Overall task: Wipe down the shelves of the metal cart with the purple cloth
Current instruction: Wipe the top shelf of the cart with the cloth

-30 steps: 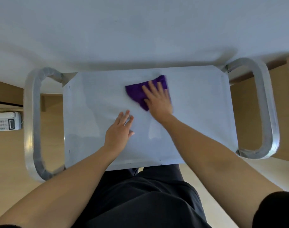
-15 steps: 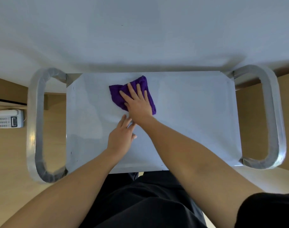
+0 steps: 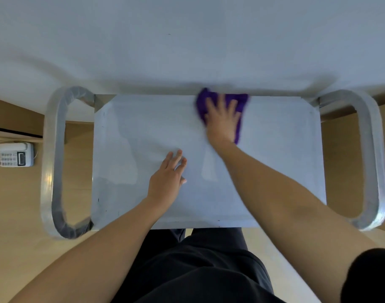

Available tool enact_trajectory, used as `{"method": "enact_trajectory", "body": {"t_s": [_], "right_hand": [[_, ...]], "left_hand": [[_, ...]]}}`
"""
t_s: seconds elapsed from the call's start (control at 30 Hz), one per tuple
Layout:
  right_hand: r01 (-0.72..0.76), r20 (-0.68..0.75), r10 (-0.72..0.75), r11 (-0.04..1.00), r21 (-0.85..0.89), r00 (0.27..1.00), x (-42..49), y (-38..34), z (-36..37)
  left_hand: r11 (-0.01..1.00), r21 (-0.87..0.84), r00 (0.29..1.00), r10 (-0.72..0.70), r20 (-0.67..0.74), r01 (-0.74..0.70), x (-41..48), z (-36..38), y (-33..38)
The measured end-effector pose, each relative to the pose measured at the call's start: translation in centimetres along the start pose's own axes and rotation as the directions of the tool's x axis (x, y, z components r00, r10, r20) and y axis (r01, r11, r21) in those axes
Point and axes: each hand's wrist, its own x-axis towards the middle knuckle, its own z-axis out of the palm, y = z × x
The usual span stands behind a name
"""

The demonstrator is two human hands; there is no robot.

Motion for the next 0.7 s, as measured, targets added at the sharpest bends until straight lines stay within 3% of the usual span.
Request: {"method": "enact_trajectory", "body": {"t_s": [0.07, 0.1, 0.2, 0.27, 0.33, 0.43, 0.5, 0.57, 0.63, 0.7], "right_hand": [[0.306, 0.097, -0.3, 0.951, -0.049, 0.949, -1.6, -4.6, 1.7], [0.388, 0.134, -0.379, 0.921, -0.046, 0.916, -2.3, -5.8, 2.1], [0.408, 0.083, -0.407, 0.913, -0.006, 0.91, -2.0, -4.6, 2.0], [0.283, -0.001, -0.283, 0.959, 0.006, 0.959, -0.8, -1.0, 1.2], [0.046, -0.074, -0.043, 0.998, 0.051, 0.996, 0.5, 3.6, -0.2], [-0.303, -0.063, 0.321, 0.932, 0.201, 0.945, 0.8, 8.1, -2.3], [-0.361, -0.064, 0.377, 0.916, 0.177, 0.924, 0.2, 7.2, -2.1], [-0.259, -0.061, 0.264, 0.963, 0.079, 0.962, -1.0, 3.8, -0.8], [-0.018, -0.003, 0.018, 1.0, -0.012, 1.0, -3.2, -0.3, 1.2], [0.229, 0.075, -0.223, 0.971, -0.071, 0.972, -5.7, -3.0, 3.0]], "left_hand": [[1.0, -0.005, 1.0, 0.0, -0.002, 0.0, 0.0, 0.1, -0.1], [1.0, -0.002, 1.0, 0.002, 0.0, -0.002, 0.0, 0.2, -0.1], [1.0, 0.015, 1.0, 0.01, -0.022, -0.009, 0.0, 0.1, 0.0], [1.0, 0.026, 1.0, 0.008, -0.026, -0.008, 0.0, 0.0, 0.1], [0.999, 0.036, 0.999, 0.018, -0.028, -0.017, 0.2, 0.1, 0.1], [0.998, 0.058, 0.999, 0.034, -0.038, -0.032, 0.3, 0.3, 0.2], [0.996, 0.079, 0.998, 0.038, -0.045, -0.034, 0.3, 0.6, 0.3], [0.996, 0.08, 0.998, 0.033, -0.056, -0.028, 0.4, 0.6, 0.4], [0.997, 0.073, 0.998, 0.027, -0.052, -0.023, 0.5, 0.5, 0.6], [0.997, 0.081, 1.0, 0.021, -0.021, -0.019, 0.6, 0.5, 0.6]]}}
